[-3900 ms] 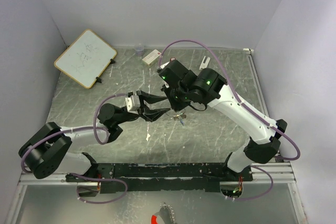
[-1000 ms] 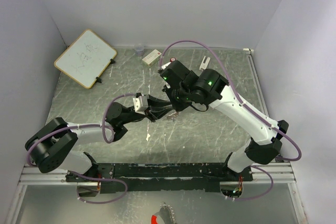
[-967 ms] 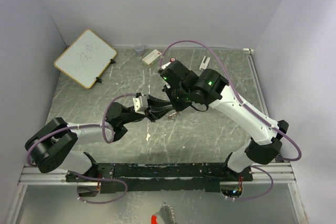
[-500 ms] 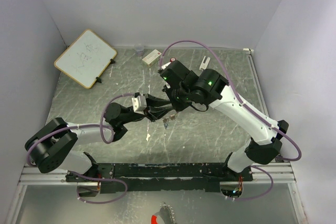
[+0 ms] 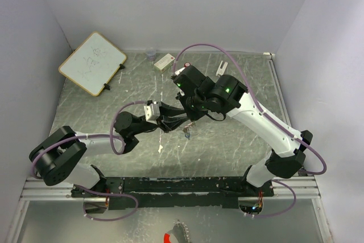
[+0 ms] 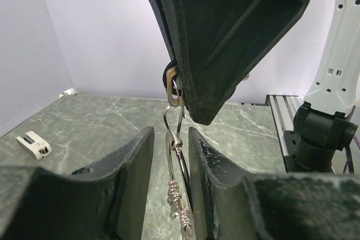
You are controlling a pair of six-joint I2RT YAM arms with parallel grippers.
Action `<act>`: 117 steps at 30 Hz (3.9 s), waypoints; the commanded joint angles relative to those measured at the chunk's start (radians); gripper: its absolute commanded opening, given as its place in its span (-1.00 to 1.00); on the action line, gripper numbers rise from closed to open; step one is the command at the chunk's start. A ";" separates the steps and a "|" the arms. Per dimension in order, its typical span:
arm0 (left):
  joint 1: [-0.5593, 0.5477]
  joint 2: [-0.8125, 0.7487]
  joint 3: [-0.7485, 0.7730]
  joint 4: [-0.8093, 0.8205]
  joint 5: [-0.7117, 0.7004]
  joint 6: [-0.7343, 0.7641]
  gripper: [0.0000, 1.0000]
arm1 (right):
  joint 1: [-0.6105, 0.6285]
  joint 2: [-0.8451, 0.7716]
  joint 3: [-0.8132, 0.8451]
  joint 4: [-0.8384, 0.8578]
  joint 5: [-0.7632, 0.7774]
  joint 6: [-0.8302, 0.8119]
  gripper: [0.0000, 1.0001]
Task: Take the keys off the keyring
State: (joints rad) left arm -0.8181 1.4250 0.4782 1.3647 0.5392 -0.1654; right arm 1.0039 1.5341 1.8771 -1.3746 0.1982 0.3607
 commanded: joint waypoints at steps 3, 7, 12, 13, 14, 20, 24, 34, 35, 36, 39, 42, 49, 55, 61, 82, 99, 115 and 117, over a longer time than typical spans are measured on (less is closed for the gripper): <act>-0.013 0.005 0.021 0.042 -0.020 0.000 -0.16 | 0.004 -0.020 -0.004 0.003 0.002 -0.008 -1.00; -0.016 0.003 0.018 0.045 -0.033 0.003 -0.18 | 0.004 -0.022 -0.009 0.006 0.000 -0.008 -1.00; -0.017 0.004 0.014 0.055 -0.050 0.007 -0.23 | 0.005 -0.020 -0.013 0.009 0.000 -0.011 -1.00; -0.018 0.004 0.013 0.054 -0.051 0.009 -0.26 | 0.005 -0.021 -0.012 0.009 0.001 -0.010 -1.00; -0.019 0.005 0.015 0.053 -0.051 0.011 -0.28 | 0.004 -0.020 -0.012 0.007 0.001 -0.008 -1.00; -0.028 -0.014 0.023 -0.022 -0.084 0.049 -0.54 | 0.004 -0.027 -0.005 0.003 0.011 0.000 -1.00; -0.031 -0.045 0.018 -0.065 -0.149 0.074 -0.74 | 0.004 -0.026 0.006 0.000 0.018 0.001 -1.00; -0.031 -0.105 0.027 -0.158 -0.219 0.148 -0.86 | 0.005 -0.075 -0.029 0.073 0.053 0.007 -1.00; -0.031 -0.110 0.027 -0.165 -0.224 0.152 -0.86 | 0.005 -0.084 -0.037 0.085 0.055 0.008 -1.00; -0.031 -0.115 0.028 -0.167 -0.225 0.156 -0.86 | 0.005 -0.091 -0.043 0.095 0.055 0.008 -1.00; -0.030 -0.130 0.027 -0.168 -0.234 0.159 -0.86 | 0.004 -0.105 -0.057 0.111 0.053 0.013 -1.00; -0.031 -0.141 0.024 -0.161 -0.246 0.161 -0.86 | 0.005 -0.117 -0.074 0.124 0.042 0.022 -1.00; -0.031 -0.166 0.020 -0.154 -0.253 0.162 -0.86 | 0.005 -0.139 -0.111 0.155 0.029 0.029 -1.00; -0.031 -0.196 0.014 -0.149 -0.260 0.165 -0.86 | 0.005 -0.155 -0.173 0.211 0.018 0.033 -1.00; -0.030 -0.236 0.009 -0.163 -0.249 0.169 -0.87 | 0.004 -0.154 -0.234 0.280 0.018 0.022 -1.00; -0.030 -0.364 -0.081 -0.365 -0.493 0.277 -0.86 | -0.096 -0.206 -0.451 0.624 0.326 -0.014 -1.00; 0.030 -0.330 -0.059 -0.434 -0.511 0.203 -0.86 | -0.436 0.015 -0.814 1.142 0.049 0.018 -1.00; 0.096 -0.270 -0.019 -0.407 -0.420 0.148 -0.86 | -0.456 0.134 -0.971 1.375 0.045 0.022 -0.55; 0.098 -0.263 -0.011 -0.408 -0.416 0.148 -0.86 | -0.456 0.137 -0.981 1.384 0.048 0.024 -0.52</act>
State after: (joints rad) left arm -0.7303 1.1561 0.4152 0.9138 0.0834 -0.0044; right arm 0.5552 1.6634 0.9150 -0.0578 0.2356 0.3790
